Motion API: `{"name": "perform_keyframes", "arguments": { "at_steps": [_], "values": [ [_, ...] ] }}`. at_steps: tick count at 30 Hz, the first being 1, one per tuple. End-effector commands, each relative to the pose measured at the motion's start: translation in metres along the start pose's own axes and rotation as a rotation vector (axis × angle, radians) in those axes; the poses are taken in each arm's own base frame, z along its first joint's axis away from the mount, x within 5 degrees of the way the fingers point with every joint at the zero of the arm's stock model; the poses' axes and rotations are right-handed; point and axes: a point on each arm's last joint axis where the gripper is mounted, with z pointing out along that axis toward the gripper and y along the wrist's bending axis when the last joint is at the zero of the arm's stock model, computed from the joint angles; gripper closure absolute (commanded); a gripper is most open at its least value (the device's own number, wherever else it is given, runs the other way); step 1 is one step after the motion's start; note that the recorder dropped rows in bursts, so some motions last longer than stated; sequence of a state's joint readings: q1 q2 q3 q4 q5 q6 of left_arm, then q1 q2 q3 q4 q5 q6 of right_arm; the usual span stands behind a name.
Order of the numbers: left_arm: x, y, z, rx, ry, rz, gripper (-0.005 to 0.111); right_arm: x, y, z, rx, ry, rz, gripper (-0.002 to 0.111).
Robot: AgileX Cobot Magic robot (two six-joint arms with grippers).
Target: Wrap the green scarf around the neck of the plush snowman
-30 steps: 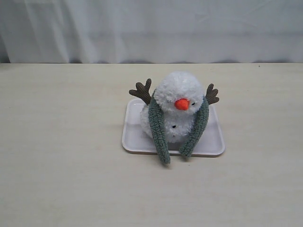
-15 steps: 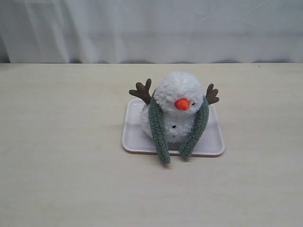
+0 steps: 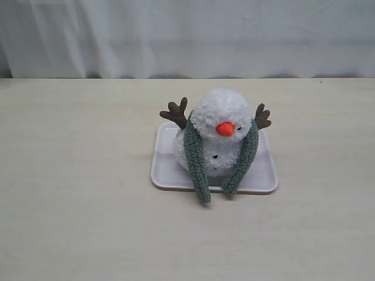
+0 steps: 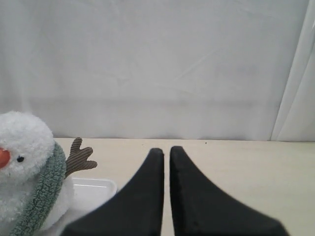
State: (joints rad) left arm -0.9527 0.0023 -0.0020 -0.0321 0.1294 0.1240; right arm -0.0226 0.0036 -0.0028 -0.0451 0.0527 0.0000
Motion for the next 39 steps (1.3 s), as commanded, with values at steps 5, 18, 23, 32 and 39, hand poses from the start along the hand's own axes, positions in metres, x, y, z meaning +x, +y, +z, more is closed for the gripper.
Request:
{"name": "perform_keyframes", "arguments": {
  "at_steps": [5, 18, 23, 32, 39],
  "values": [
    [-0.002, 0.0, 0.0, 0.0, -0.032, -0.013, 0.107, 0.007, 0.0, 0.0, 0.002, 0.074, -0.004, 0.104],
    [-0.002, 0.0, 0.0, 0.0, -0.032, -0.013, 0.107, 0.021, 0.0, -0.002, 0.004, 0.224, -0.004, 0.104],
    [-0.002, 0.0, 0.0, 0.0, -0.032, -0.013, 0.107, 0.023, 0.0, -0.003, 0.005, 0.251, -0.004, 0.104],
    [-0.002, 0.0, 0.0, 0.0, -0.032, -0.013, 0.107, 0.028, 0.0, -0.004, 0.002, 0.301, -0.026, 0.104],
    [-0.002, 0.0, 0.0, 0.0, -0.032, -0.013, 0.107, 0.027, 0.0, -0.004, -0.001, 0.297, 0.022, 0.104]
  ]
}}
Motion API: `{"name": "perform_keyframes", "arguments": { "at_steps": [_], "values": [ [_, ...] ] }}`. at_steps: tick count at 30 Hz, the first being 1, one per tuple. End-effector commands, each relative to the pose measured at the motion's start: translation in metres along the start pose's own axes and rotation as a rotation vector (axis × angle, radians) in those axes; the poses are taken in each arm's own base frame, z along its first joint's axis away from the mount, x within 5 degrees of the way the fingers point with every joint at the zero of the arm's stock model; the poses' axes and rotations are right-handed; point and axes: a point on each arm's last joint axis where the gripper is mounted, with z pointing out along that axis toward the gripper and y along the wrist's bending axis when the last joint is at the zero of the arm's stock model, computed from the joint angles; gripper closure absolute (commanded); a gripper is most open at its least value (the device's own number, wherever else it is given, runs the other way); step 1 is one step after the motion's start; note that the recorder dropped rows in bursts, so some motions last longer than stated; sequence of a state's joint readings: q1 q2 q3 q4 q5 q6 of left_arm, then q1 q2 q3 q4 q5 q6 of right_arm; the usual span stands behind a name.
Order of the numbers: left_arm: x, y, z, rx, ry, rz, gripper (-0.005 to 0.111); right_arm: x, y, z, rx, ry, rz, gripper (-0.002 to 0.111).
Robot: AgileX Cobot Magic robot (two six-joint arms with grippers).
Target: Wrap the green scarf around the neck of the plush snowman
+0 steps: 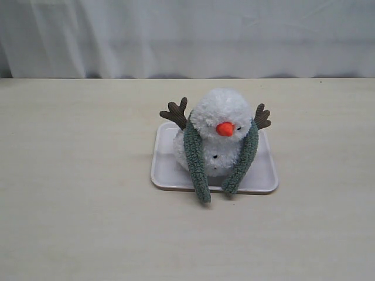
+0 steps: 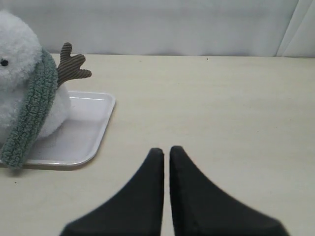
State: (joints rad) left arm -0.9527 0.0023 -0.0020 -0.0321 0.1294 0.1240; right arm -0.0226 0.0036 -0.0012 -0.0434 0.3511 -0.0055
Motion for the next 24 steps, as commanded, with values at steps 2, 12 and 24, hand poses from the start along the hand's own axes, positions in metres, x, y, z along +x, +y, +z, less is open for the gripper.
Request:
{"name": "perform_keyframes", "arguments": {
  "at_steps": [2, 12, 24],
  "values": [
    [-0.0023, 0.0001, -0.0001, 0.0, -0.032, -0.013, 0.107, 0.0001, 0.0004, -0.0001, -0.004, -0.004, 0.033, 0.104],
    [-0.0023, 0.0001, -0.0001, 0.0, -0.032, -0.013, 0.107, 0.0, 0.0009, -0.0001, -0.009, -0.005, 0.048, 0.104],
    [-0.0023, 0.0001, -0.0001, 0.0, -0.032, -0.013, 0.107, 0.0003, 0.0024, -0.0002, -0.026, -0.001, 0.088, 0.104]
  ]
}}
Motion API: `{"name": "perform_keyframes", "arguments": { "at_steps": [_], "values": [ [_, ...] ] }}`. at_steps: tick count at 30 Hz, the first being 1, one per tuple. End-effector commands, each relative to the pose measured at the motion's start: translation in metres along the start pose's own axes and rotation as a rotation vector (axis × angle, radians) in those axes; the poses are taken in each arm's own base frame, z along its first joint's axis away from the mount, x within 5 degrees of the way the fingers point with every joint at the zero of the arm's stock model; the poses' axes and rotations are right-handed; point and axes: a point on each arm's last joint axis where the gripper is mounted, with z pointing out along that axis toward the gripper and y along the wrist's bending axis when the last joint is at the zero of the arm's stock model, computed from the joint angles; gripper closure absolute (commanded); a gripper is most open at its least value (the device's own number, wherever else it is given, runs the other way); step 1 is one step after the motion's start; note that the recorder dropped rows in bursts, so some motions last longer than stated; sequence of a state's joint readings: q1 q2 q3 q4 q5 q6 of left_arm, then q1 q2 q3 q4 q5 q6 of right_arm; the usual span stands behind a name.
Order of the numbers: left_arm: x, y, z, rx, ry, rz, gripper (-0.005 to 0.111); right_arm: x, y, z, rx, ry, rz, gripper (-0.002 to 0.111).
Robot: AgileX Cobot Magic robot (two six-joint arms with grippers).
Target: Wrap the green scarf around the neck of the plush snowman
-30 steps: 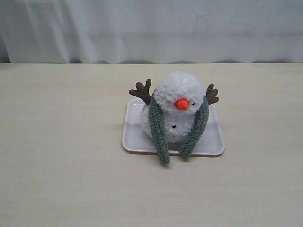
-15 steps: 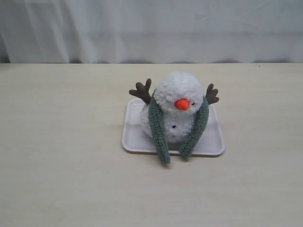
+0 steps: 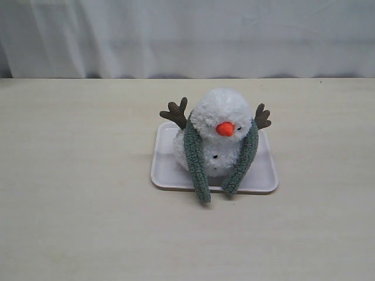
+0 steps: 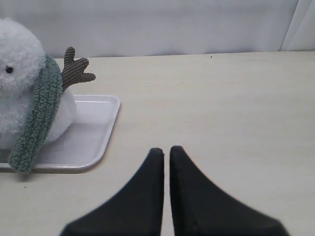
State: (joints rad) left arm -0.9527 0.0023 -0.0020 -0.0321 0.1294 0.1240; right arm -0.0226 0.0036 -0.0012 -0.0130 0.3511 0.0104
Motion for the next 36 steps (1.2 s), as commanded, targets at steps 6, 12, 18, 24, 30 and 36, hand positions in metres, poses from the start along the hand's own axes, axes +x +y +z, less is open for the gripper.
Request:
{"name": "perform_keyframes", "arguments": {
  "at_steps": [6, 12, 18, 24, 30, 36],
  "values": [
    [-0.0023, 0.0001, -0.0001, 0.0, -0.032, -0.013, 0.107, 0.0004, 0.0028, -0.0002, -0.031, 0.0, 0.084, 0.104],
    [-0.0023, 0.0001, -0.0001, 0.0, -0.032, -0.013, 0.107, 0.0004, 0.0028, -0.0002, -0.031, 0.0, 0.084, 0.104],
    [-0.0023, 0.0001, -0.0001, 0.0, -0.032, -0.013, 0.107, 0.0004, 0.0028, -0.0002, -0.031, 0.0, 0.084, 0.104],
    [-0.0023, 0.0001, -0.0001, 0.0, -0.032, -0.013, 0.107, 0.0004, 0.0028, -0.0002, -0.031, 0.0, 0.084, 0.104],
    [-0.0023, 0.0001, -0.0001, 0.0, -0.032, -0.013, 0.107, 0.0004, 0.0028, -0.0002, -0.031, 0.0, 0.084, 0.104],
    [-0.0023, 0.0001, -0.0001, 0.0, -0.032, -0.013, 0.107, 0.0004, 0.0028, -0.0002, -0.031, 0.0, 0.084, 0.104]
  ]
}}
